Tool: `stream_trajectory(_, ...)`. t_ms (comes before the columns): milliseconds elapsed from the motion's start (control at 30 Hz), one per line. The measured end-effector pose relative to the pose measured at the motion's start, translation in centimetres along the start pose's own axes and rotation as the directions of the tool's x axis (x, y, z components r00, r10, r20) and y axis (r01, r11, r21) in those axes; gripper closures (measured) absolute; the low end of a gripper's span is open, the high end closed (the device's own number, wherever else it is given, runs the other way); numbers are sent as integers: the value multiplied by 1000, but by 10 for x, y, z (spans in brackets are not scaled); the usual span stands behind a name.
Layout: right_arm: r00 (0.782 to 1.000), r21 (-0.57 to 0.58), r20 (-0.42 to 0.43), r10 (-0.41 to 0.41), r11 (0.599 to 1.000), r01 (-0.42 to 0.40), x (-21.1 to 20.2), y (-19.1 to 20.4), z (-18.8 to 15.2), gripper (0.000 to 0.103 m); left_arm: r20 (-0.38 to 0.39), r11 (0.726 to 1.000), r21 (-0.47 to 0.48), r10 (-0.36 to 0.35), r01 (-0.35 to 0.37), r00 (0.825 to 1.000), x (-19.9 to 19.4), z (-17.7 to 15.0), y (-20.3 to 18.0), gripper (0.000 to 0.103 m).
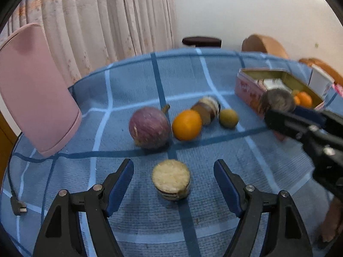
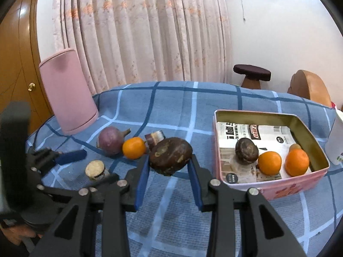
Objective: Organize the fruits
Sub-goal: 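Grasp the round beige cake with the left gripper while the right gripper grasps a dark brown fruit, then carry the cake and dark fruit over the pink tin and open both grippers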
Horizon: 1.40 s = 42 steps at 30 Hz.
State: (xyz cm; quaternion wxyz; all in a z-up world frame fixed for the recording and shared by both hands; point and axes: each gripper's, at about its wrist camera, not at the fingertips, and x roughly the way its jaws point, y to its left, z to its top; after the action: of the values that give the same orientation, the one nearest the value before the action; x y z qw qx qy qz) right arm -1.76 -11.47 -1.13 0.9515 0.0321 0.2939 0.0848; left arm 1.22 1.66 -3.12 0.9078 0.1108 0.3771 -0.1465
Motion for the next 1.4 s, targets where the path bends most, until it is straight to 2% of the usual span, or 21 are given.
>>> stream_trajectory(100, 1000, -5, -4, 8, 1000, -8, -1, 1, -1, 64, -11, 1000, -21, -22, 22, 1000, 2, 0, 2, 36)
stream_trajectory(133, 1000, -10, -6, 11, 1000, -11, -1, 2, -1, 64, -22, 999, -25, -23, 22, 1000, 4, 1, 3, 42)
stream_trajectory(167, 1000, -13, -10, 13, 1000, -13, 0, 2, -1, 64, -37, 999, -27, -25, 24, 999, 8, 1, 2, 56)
stream_trajectory(267, 1000, -23, -17, 13, 1000, -13, 1, 4, -4, 64, -60, 998, -53, -21, 18, 998, 13, 0, 7, 67)
stream_trajectory(367, 1000, -40, -12, 0, 999, -1, 3, 6, -5, 64, -51, 995, -94, -23, 18, 998, 12, -1, 13, 67)
stream_trajectory(500, 1000, -42, 14, -12, 999, 13, 0, 6, -5, 64, 37, 991, -118, 65, -60, 997, -4, 0, 11, 67)
stream_trajectory(667, 998, -28, 53, -22, 999, 23, -7, 0, 0, 64, 153, 980, -116, 177, -160, 972, -21, 7, -8, 67)
stream_trajectory(767, 998, -17, 64, -19, 1000, 20, -10, -4, 2, 64, 179, 971, -150, 213, -188, 960, -24, 12, -14, 67)
stream_trajectory(1000, 997, -18, 80, -19, 1000, 21, -18, -16, 3, 64, 177, 967, -172, 219, -189, 959, -21, 18, -27, 67)
stream_trajectory(1400, 994, 7, 94, -61, 998, 60, -30, -53, 5, 64, 218, 974, -187, 169, -129, 961, -22, 31, -58, 67)
